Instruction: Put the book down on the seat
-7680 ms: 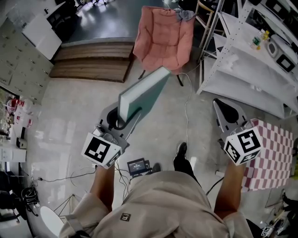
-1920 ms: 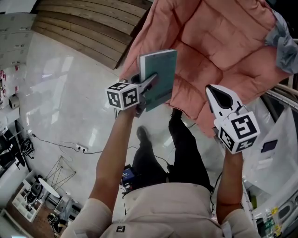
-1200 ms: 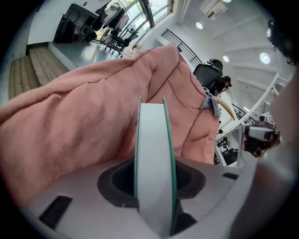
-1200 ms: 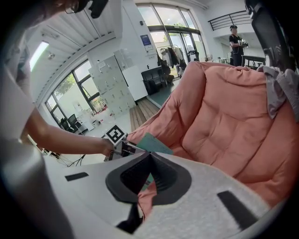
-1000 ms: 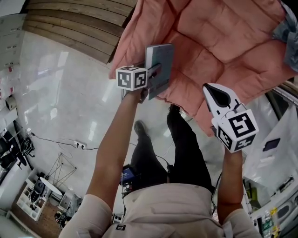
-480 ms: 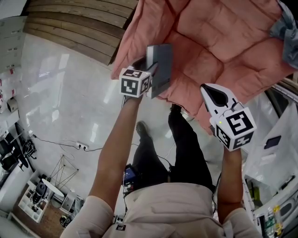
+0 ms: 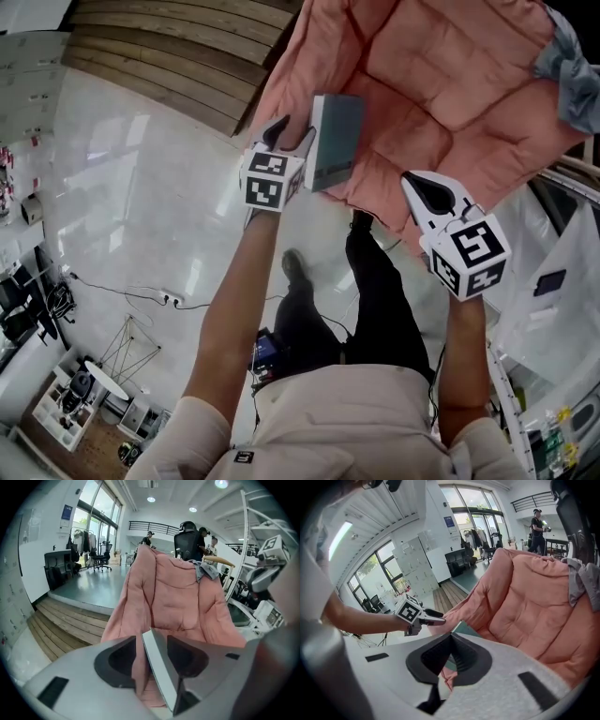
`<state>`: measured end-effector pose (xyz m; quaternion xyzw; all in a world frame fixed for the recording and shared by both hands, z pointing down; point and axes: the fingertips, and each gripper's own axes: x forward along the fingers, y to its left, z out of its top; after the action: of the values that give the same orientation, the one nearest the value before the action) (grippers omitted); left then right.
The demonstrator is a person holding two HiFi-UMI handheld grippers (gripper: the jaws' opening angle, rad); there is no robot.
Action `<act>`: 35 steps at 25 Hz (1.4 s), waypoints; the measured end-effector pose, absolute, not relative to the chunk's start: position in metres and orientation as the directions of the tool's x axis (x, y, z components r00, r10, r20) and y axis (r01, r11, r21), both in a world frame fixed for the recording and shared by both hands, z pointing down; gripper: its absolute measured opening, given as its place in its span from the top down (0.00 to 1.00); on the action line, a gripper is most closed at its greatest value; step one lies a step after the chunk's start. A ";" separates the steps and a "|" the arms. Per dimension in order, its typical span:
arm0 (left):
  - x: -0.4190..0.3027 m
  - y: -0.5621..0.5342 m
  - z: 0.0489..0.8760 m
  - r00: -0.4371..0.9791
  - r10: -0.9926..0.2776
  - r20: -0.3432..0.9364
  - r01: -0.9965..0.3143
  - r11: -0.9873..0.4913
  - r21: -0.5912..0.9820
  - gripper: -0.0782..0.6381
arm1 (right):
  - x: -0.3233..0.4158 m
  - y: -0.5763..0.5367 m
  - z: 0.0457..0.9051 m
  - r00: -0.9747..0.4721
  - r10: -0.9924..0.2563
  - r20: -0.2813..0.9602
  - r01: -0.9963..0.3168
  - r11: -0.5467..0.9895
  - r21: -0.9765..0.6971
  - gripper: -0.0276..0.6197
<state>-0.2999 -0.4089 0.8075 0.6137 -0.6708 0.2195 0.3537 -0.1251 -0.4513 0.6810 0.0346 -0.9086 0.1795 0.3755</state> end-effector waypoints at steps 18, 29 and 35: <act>-0.292 -0.311 0.558 -0.022 -0.872 0.488 -0.979 0.117 0.165 0.78 | -0.128 -0.377 0.523 -0.793 0.015 0.609 -0.162 0.959 -0.234 0.97; -0.276 -0.219 0.408 -0.009 -0.946 0.323 -0.995 0.041 0.090 0.87 | -0.110 -0.337 0.423 -0.846 -0.085 0.526 -0.184 0.973 -0.137 0.97; -0.278 -0.167 0.370 -0.041 -0.952 0.303 -0.995 0.066 0.071 0.87 | -0.100 -0.303 0.390 -0.857 -0.087 0.508 -0.160 0.982 -0.101 0.97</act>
<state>-0.2777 -0.1673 0.3700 0.6789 -0.7171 0.0796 0.1361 -0.1002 -0.3030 0.3902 0.0641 -0.9610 0.0697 0.2596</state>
